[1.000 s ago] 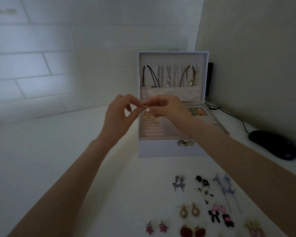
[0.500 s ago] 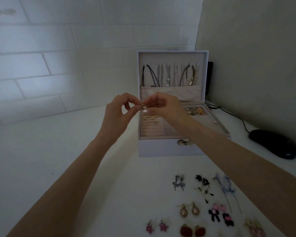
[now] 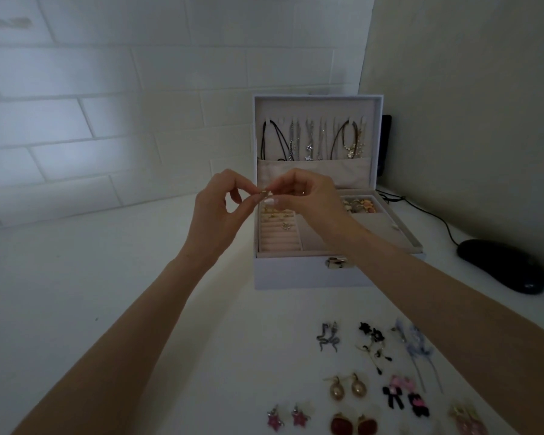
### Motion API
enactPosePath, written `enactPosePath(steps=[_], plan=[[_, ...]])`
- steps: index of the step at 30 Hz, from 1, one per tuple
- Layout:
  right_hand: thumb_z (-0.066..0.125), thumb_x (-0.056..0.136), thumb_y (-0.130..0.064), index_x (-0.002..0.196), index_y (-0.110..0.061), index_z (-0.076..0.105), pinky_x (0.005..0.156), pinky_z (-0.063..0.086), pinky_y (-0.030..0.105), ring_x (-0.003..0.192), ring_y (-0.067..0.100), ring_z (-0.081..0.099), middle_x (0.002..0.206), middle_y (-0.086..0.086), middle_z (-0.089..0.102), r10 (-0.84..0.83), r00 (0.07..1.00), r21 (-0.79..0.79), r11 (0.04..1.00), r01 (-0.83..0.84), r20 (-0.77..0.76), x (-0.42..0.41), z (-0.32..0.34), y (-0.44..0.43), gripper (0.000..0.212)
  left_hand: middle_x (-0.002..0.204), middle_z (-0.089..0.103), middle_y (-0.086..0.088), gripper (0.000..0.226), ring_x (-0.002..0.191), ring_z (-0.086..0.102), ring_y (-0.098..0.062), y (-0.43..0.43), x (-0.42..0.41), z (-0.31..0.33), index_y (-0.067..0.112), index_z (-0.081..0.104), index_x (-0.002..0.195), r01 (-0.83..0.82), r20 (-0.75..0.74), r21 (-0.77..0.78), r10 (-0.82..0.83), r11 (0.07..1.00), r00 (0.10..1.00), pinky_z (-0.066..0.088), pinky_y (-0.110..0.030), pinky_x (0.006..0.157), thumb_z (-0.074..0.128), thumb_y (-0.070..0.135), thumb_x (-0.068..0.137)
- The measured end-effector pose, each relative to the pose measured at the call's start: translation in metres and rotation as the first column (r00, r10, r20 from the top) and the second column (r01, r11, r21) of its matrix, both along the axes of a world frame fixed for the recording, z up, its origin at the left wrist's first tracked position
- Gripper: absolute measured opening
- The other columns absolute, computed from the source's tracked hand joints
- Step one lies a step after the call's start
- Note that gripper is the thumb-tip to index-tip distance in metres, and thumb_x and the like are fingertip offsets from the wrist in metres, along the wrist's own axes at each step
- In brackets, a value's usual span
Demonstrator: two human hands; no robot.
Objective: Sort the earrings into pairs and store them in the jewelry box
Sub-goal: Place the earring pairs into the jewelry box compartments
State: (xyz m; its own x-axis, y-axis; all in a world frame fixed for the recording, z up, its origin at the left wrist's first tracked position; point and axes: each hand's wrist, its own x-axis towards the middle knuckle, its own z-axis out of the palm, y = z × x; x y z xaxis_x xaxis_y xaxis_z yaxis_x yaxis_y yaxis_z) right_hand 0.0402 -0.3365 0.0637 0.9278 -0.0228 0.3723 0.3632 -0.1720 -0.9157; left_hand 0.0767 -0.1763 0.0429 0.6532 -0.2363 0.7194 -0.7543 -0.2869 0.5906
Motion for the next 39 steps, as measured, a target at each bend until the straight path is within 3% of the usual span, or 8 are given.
enactPosePath(steps=[5,11,13,16,19,25,28,39], plan=[[0.068,0.077,0.005,0.093,0.000,0.070,0.058,0.044,0.006,0.063,-0.005,0.062,0.065,-0.012,0.068,-0.014,1.000,-0.026,1.000,0.015,0.027,-0.004,0.003,-0.007,0.017,0.080,0.059,0.001,0.007,0.072,0.048,-0.012,-0.003,0.000,-0.003,0.009,0.062,0.081,-0.054,0.209,0.065,0.040,0.996,0.977,0.035,-0.014,0.070,0.067,0.015,0.082],[0.067,0.072,0.012,0.089,-0.002,0.068,0.057,0.045,0.008,0.061,-0.004,0.061,0.064,-0.010,0.067,-0.029,0.998,-0.045,0.999,0.031,0.047,-0.006,0.005,-0.014,0.022,0.080,0.061,-0.004,0.009,0.069,0.049,-0.019,-0.007,0.000,-0.005,0.005,0.062,0.076,-0.218,0.546,0.209,0.071,0.953,0.834,0.039,-0.038,0.062,0.064,0.012,0.083],[0.069,0.071,0.012,0.085,-0.005,0.066,0.056,0.046,0.009,0.060,-0.003,0.061,0.069,-0.002,0.065,-0.036,0.998,-0.048,0.998,0.039,0.050,-0.006,0.006,-0.014,0.022,0.083,0.059,0.000,0.008,0.069,0.049,-0.013,-0.008,-0.004,-0.006,0.007,0.060,0.082,-0.162,0.486,0.193,0.049,0.968,0.872,0.039,-0.032,0.066,0.059,0.014,0.084],[0.069,0.071,0.012,0.082,-0.010,0.064,0.055,0.045,0.009,0.060,-0.002,0.061,0.072,0.002,0.064,-0.032,0.999,-0.044,0.998,0.034,0.045,-0.006,0.007,-0.014,0.025,0.082,0.061,0.007,0.005,0.069,0.050,-0.003,-0.013,-0.011,-0.003,0.012,0.052,0.088,-0.026,0.081,-0.034,0.028,0.999,0.996,0.038,-0.018,0.066,0.054,0.017,0.089],[0.069,0.071,0.012,0.082,-0.011,0.064,0.055,0.045,0.009,0.059,-0.002,0.061,0.072,0.003,0.064,-0.047,0.998,-0.059,0.997,0.049,0.047,-0.005,0.007,-0.012,0.026,0.084,0.064,0.009,0.016,0.074,0.055,-0.004,-0.015,-0.008,-0.003,0.016,0.051,0.092,0.051,-0.208,-0.098,-0.070,0.994,0.976,0.043,-0.019,0.066,0.060,0.029,0.089],[0.070,0.071,0.011,0.079,-0.016,0.062,0.058,0.046,0.010,0.060,-0.002,0.063,0.064,-0.008,0.065,-0.080,0.995,-0.107,0.991,0.085,0.052,-0.003,0.001,-0.012,0.029,0.083,0.063,0.012,0.020,0.074,0.054,-0.007,-0.018,-0.008,-0.009,0.018,0.058,0.088,0.033,-0.024,0.059,-0.032,0.998,0.999,0.037,-0.010,0.064,0.067,0.034,0.082],[0.071,0.071,0.009,0.082,-0.015,0.062,0.060,0.048,0.012,0.063,0.001,0.064,0.067,-0.005,0.066,-0.096,0.994,-0.120,0.987,0.103,0.061,-0.002,-0.001,-0.011,0.028,0.082,0.063,0.013,0.025,0.074,0.055,-0.007,-0.016,-0.007,-0.009,0.022,0.059,0.087,0.036,-0.057,0.038,-0.034,0.999,0.998,0.038,-0.012,0.063,0.065,0.044,0.077],[0.072,0.072,0.004,0.086,-0.015,0.064,0.078,0.056,0.029,0.073,0.010,0.068,0.071,-0.004,0.068,-0.139,0.979,-0.195,0.967,0.167,0.148,-0.003,-0.007,-0.007,0.025,0.082,0.062,0.011,0.013,0.070,0.050,0.000,-0.019,-0.007,-0.010,0.018,0.059,0.084,0.061,-0.161,-0.008,-0.061,0.998,0.985,0.036,-0.008,0.060,0.069,0.026,0.081]])
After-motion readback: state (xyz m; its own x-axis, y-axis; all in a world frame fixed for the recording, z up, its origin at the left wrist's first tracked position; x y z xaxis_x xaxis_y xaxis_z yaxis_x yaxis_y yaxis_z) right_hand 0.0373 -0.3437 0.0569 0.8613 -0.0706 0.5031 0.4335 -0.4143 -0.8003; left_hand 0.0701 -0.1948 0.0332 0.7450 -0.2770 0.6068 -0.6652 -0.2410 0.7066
